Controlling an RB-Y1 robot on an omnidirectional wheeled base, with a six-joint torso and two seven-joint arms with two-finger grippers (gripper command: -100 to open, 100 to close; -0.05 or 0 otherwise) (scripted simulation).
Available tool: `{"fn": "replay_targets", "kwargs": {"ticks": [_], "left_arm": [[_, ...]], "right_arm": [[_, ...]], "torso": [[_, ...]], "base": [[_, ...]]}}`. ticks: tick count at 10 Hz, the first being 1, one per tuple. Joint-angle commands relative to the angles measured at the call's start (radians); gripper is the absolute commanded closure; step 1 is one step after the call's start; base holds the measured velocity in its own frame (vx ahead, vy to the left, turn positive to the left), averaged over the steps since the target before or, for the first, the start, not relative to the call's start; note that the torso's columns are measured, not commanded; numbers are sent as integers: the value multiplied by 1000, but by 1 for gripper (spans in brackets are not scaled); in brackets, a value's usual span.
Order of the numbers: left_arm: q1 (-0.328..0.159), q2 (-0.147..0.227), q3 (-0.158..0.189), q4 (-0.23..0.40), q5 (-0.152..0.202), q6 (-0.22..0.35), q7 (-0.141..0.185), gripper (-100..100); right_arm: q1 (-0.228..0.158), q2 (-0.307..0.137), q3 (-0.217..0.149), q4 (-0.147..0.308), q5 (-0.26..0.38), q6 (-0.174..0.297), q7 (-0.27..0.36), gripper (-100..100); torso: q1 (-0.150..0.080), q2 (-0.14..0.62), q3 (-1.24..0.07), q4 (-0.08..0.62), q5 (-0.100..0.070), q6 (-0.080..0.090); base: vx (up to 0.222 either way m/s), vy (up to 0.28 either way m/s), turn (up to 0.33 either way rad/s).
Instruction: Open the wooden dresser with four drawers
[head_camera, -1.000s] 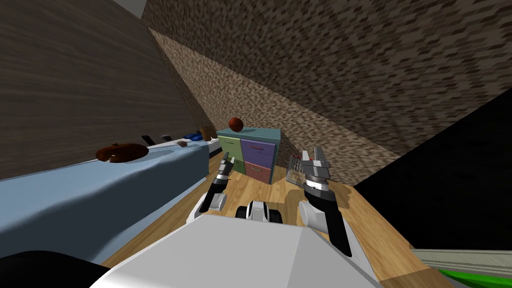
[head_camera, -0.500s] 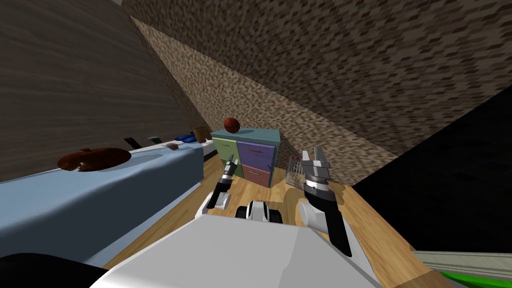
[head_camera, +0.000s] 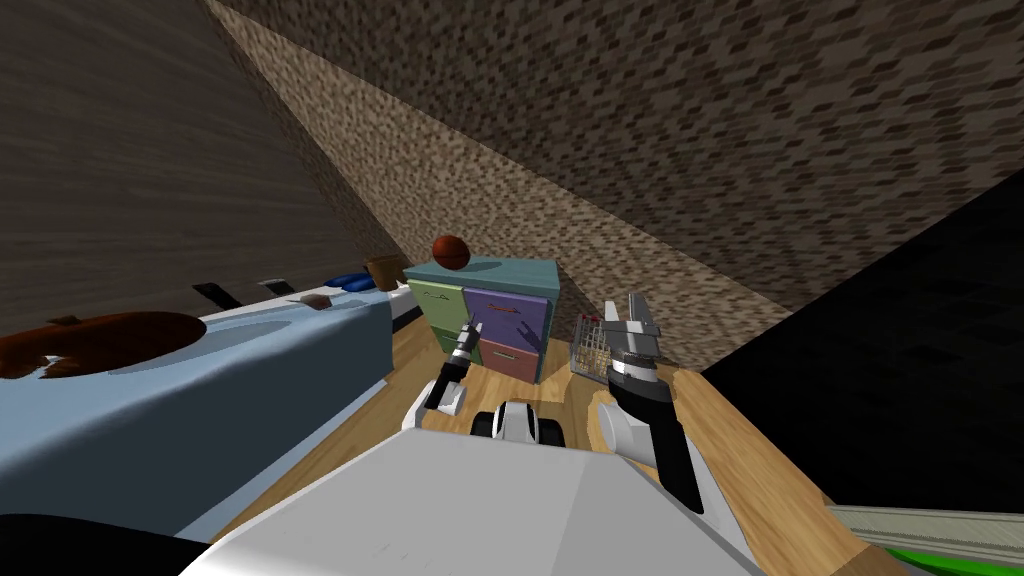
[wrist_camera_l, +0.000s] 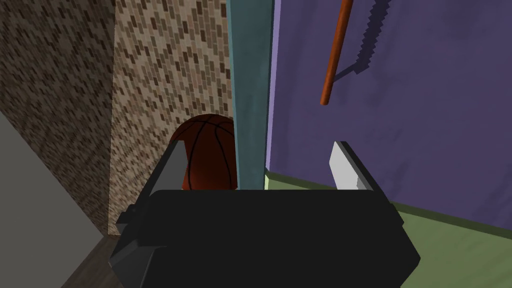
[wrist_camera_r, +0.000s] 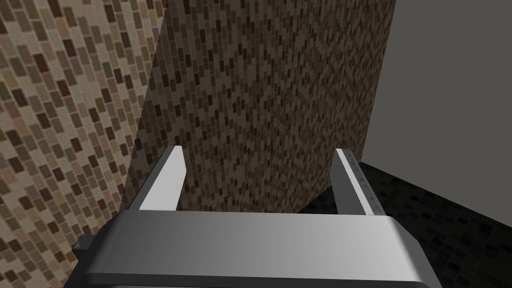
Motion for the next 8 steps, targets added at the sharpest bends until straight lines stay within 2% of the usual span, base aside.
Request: {"fn": "replay_targets", "kwargs": {"ticks": [1,5,6,8], "left_arm": [[-27,3,-10,63,-2,4,-2,-100],[-70,7,-28,159,-5,18,-3,-100],[-65,4,-26,148,-6,13,-5,-100],[-73,8,-23,116,-4,54,-1,-100]], "right_arm": [[0,0,0,0,0,0,0,0],[0,0,0,0,0,0,0,0],[0,0,0,0,0,0,0,0],[0,0,0,0,0,0,0,0]], "torso": [[0,-1,0,0,0,0],[-1,-6,-4,-2,0,0],[-1,-4,-3,-1,0,0],[-1,0,0,0,0,0]], "base": [[106,13,-57],[143,3,-74],[67,-2,-16],[82,-15,-5]]}}
